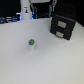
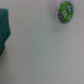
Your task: Open the kcup holder, insert the kcup into the holder, and close the kcup holder
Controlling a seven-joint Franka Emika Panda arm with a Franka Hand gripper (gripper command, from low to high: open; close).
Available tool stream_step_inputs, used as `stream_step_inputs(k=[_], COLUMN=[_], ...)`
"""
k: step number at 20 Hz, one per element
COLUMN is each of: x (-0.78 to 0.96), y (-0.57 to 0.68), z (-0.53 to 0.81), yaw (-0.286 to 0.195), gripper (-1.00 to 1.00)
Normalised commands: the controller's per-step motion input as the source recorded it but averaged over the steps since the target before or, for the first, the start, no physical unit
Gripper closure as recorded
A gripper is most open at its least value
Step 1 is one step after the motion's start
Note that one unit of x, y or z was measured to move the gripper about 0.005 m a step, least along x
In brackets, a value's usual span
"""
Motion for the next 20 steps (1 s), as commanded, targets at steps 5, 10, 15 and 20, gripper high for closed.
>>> stream_step_inputs(k=[5,10,15,20], x=[-0.25,-0.34,-0.33,-0.26], y=[0.56,0.62,0.66,0.70], z=[0.25,0.26,0.20,0.10], yaw=[-0.146,-0.176,-0.178,-0.184], gripper=[-1.00,-1.00,-1.00,-1.00])
